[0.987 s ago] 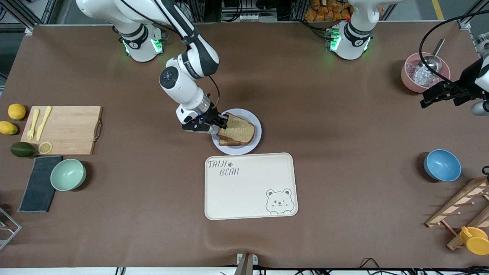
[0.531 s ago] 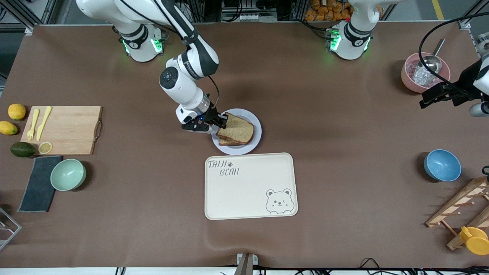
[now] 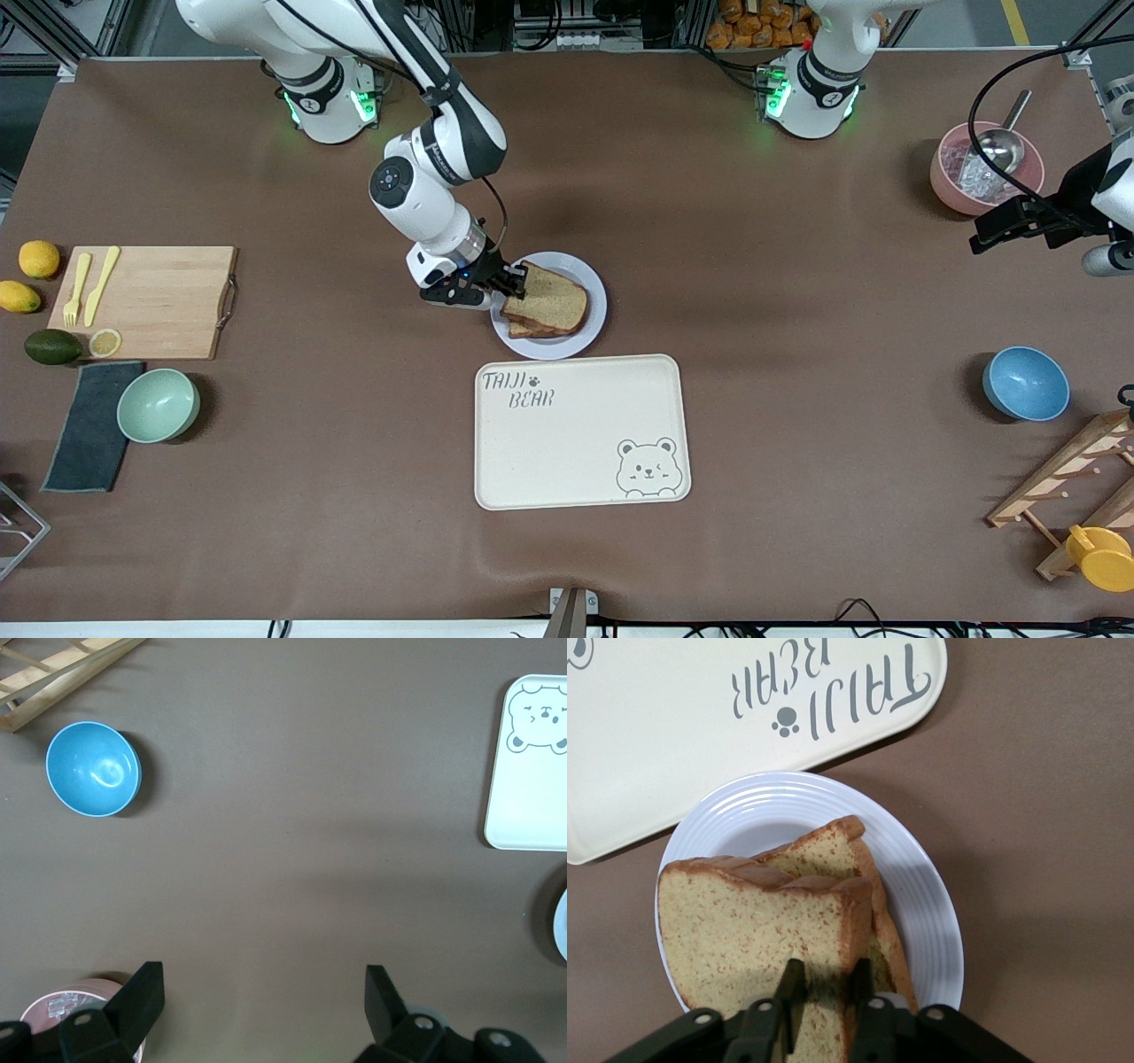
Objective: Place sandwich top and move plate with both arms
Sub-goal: 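Lower the bread onto the egg and open the right gripper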
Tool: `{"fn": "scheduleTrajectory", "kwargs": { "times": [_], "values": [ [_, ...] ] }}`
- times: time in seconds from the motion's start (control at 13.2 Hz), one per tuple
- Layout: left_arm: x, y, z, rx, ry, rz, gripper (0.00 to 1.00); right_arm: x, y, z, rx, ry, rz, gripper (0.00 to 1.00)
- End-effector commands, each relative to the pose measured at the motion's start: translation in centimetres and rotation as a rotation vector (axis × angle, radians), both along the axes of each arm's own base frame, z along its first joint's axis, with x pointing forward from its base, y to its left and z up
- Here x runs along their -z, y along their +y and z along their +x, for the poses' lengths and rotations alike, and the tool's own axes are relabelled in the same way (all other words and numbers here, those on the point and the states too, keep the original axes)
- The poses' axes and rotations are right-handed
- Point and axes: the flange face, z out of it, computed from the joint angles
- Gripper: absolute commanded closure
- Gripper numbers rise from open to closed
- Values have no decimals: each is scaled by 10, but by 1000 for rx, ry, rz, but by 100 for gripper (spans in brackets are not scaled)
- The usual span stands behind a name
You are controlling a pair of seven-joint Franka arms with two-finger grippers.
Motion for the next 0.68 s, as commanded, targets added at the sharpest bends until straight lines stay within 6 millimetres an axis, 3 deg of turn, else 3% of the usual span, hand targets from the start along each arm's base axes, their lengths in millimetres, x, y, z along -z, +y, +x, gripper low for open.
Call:
{"fn": "scheduleTrajectory", "kwargs": {
  "times": [0.0, 0.3, 0.46, 0.61],
  "values": [
    [0, 4, 3, 7, -7, -22, 0, -1, 1, -2, 49, 12, 9, 40],
    [4, 3, 6, -1, -1, -40, 0, -6, -4, 4, 57, 9, 16, 36],
    [5, 1, 6, 1, -1, -66, 0, -13, -11, 11, 64, 24, 22, 20],
    [12, 0, 10, -5, 11, -93, 0, -33, -23, 25, 69, 86, 42, 0]
  ]
}}
